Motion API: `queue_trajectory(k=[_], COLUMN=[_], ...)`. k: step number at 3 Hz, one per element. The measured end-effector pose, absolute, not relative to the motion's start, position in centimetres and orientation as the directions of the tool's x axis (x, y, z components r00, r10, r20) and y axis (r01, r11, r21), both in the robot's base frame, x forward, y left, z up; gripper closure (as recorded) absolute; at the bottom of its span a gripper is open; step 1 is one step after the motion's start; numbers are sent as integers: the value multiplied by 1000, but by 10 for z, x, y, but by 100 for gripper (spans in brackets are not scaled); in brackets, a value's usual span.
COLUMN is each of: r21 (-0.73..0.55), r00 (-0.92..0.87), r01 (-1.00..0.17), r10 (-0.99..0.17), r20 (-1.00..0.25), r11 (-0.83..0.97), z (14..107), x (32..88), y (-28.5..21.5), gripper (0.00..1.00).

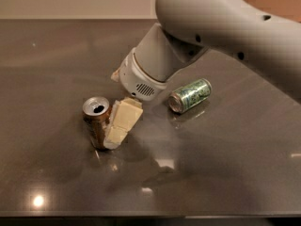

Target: Pick orange can

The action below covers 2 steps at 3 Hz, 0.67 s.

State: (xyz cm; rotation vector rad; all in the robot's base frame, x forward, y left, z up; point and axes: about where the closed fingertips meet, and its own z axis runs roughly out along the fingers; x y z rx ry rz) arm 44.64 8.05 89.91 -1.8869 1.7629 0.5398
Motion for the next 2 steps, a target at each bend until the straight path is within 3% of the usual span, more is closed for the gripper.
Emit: queue_trajectory(k=[1, 2], r21=[-75, -62], r00=[102, 119], r01=[-995, -993], r10=[-792, -787], r20=[-602, -606], r11=[-71, -102], z=[894, 892], x=[438, 433], y=[99, 111], gripper=[0, 18])
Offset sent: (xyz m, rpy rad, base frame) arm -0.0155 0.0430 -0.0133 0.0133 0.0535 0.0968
